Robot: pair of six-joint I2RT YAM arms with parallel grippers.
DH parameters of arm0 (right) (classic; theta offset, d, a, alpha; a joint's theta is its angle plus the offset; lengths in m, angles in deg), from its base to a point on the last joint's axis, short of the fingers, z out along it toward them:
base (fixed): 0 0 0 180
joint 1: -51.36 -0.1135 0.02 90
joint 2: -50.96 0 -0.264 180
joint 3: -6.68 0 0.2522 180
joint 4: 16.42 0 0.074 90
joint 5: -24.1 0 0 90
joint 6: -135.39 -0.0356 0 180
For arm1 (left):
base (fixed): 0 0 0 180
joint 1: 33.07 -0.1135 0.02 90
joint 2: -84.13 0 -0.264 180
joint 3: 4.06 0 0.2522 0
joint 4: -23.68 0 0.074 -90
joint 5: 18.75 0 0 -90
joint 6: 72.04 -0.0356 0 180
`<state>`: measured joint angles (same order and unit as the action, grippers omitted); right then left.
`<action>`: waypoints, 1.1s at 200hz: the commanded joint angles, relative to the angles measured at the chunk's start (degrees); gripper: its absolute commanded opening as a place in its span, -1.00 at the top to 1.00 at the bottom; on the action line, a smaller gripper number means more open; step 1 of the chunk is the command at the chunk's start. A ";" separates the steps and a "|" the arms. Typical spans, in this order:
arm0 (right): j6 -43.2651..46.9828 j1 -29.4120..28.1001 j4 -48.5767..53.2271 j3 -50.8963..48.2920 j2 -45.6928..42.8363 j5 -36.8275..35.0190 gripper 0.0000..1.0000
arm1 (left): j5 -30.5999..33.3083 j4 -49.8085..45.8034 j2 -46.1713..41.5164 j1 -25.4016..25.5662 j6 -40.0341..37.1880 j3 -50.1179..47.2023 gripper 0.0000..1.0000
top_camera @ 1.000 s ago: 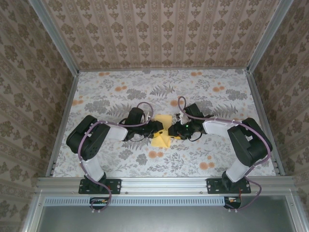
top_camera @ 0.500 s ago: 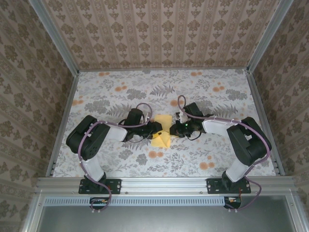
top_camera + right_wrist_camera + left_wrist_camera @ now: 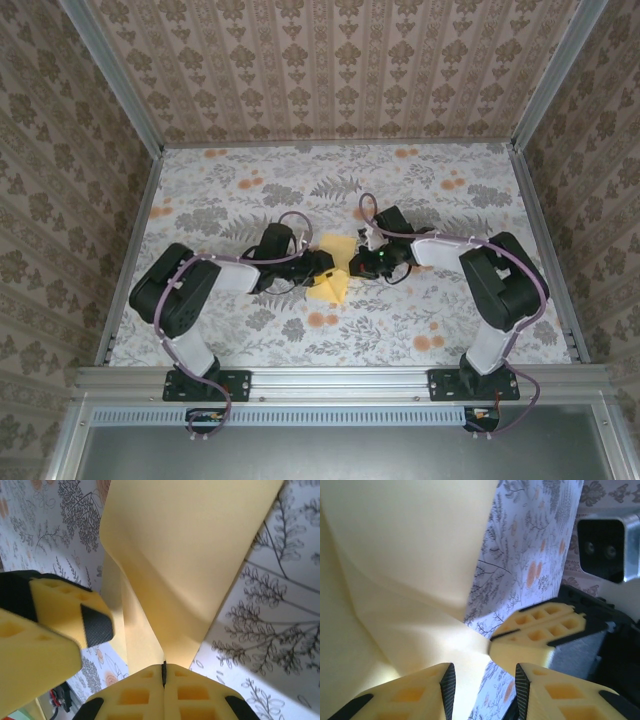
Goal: Fold a paper plane with a square sheet of paper (pick it up from the middle)
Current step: Fold the triangle a second time at the center of the table.
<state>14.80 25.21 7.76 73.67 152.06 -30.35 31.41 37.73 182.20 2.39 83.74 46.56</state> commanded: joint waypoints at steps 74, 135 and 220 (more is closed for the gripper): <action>12.43 0.09 7.94 6.75 2.38 3.40 0.97 | 2.60 -9.63 -3.54 -0.73 -6.50 1.52 0.37; 14.22 -0.96 7.68 7.40 -1.52 8.42 0.97 | 12.48 -22.92 -9.83 -1.14 -11.14 -0.03 0.55; 17.61 -3.66 12.45 13.05 3.60 10.40 0.97 | 13.39 -29.70 -5.70 0.65 -13.36 2.85 0.85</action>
<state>30.41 21.69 16.28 84.75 153.22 -20.97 43.54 11.92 175.38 2.59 72.79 47.04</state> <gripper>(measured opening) 0.064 0.086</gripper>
